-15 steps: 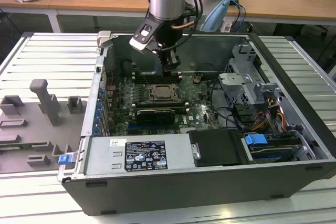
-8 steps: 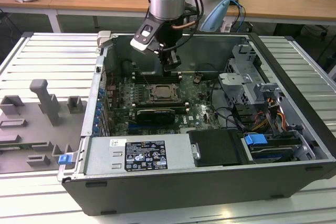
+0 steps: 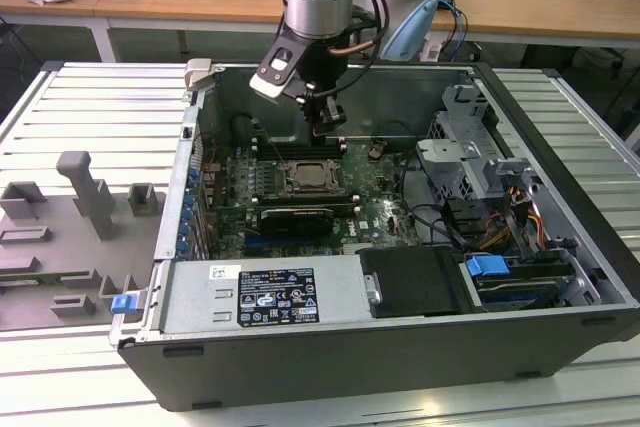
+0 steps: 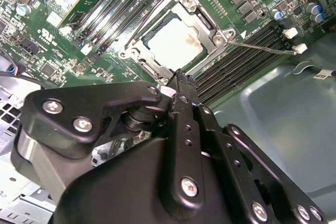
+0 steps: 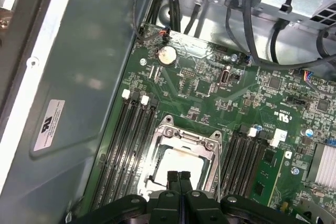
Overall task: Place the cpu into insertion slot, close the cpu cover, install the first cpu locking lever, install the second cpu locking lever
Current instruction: 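Install the first cpu locking lever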
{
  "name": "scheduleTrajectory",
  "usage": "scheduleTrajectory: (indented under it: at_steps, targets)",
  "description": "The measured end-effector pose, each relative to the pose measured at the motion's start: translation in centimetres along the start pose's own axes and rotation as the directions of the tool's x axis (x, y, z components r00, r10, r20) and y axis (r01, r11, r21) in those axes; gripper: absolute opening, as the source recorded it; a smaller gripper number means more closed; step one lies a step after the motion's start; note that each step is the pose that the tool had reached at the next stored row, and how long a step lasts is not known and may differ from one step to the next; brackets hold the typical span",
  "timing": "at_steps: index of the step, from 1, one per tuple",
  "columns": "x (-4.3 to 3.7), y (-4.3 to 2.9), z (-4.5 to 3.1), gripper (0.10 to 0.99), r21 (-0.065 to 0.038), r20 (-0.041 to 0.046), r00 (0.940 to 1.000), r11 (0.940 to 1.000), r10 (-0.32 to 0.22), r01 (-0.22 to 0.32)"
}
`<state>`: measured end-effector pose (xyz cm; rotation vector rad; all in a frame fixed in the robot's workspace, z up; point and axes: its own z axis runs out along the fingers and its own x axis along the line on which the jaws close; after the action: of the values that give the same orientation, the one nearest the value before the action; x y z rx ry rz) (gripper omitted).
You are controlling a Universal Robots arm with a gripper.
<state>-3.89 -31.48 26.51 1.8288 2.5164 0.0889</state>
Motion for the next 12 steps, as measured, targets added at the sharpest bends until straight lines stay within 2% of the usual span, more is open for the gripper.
scheduleTrajectory:
  at_steps: [12]
  targets:
    - [0.00,0.00,0.00,0.106,0.001,-0.0053,0.9966,0.9966,-0.082,0.082]
